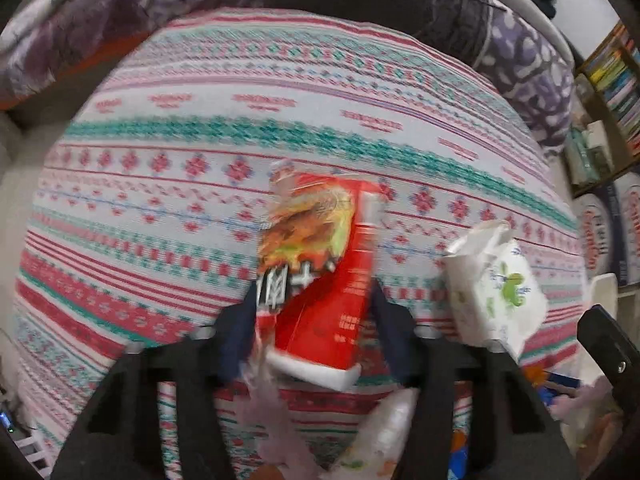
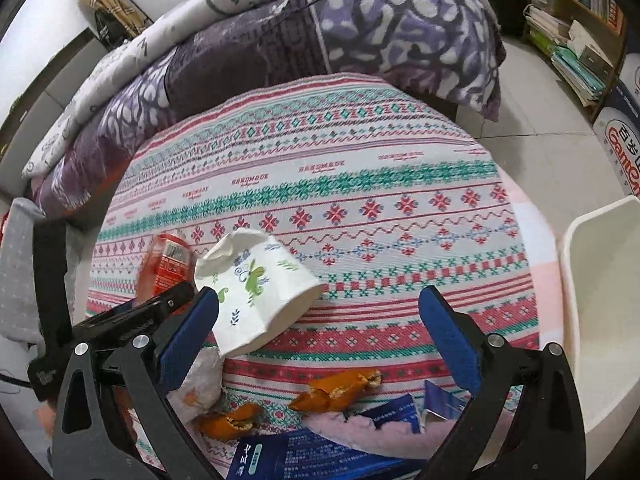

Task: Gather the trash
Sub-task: 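Grasp the red noodle cup with the left tool while the right tool grasps the white paper cup, then carry both cups over the white bin and open both tools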

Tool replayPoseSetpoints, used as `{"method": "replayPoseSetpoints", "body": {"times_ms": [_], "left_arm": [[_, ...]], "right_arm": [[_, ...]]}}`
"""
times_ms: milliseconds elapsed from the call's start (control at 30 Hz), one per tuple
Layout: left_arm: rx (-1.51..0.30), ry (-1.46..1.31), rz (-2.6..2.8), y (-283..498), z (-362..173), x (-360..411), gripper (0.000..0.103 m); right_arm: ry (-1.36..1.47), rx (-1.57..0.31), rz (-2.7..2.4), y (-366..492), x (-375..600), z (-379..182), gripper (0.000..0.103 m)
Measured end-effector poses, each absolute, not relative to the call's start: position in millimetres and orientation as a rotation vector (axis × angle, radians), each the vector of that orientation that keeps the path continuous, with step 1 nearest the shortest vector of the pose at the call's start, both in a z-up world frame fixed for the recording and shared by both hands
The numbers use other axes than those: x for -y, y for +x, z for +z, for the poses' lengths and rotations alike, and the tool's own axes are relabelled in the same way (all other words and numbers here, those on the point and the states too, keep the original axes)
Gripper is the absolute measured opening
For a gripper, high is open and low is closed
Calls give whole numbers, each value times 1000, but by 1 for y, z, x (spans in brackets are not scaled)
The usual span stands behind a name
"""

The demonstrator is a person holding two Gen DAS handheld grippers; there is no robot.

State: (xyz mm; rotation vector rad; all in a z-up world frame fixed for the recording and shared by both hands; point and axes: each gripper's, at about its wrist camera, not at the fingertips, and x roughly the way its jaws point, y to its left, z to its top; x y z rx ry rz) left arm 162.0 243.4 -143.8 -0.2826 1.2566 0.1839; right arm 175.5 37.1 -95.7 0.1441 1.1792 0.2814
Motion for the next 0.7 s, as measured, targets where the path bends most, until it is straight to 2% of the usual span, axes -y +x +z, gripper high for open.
{"method": "replayPoseSetpoints", "body": {"times_ms": [233,533,567,600,633,700], "left_arm": [[-1129,-359,228,146,-112,-266,48],[-1133,-344,204,118,-104,-265,48],[-1131,-340,206,115,-102,-268,48],[-1127,-332,211,113,-101,-270,48],[-1125,-326,218,111,-101,-270,48],[-1121,-324,229,110,-102,-271,48]], "right_arm": [[119,-1230,321,177,-62,-117,96],[-40,-1213,409,167,-100,-135,95],[-39,-1206,404,165,-100,-136,85],[-48,-1207,403,165,-101,-137,63],[-60,-1212,407,164,-102,-138,54],[-74,-1188,406,162,-101,-135,26]]}}
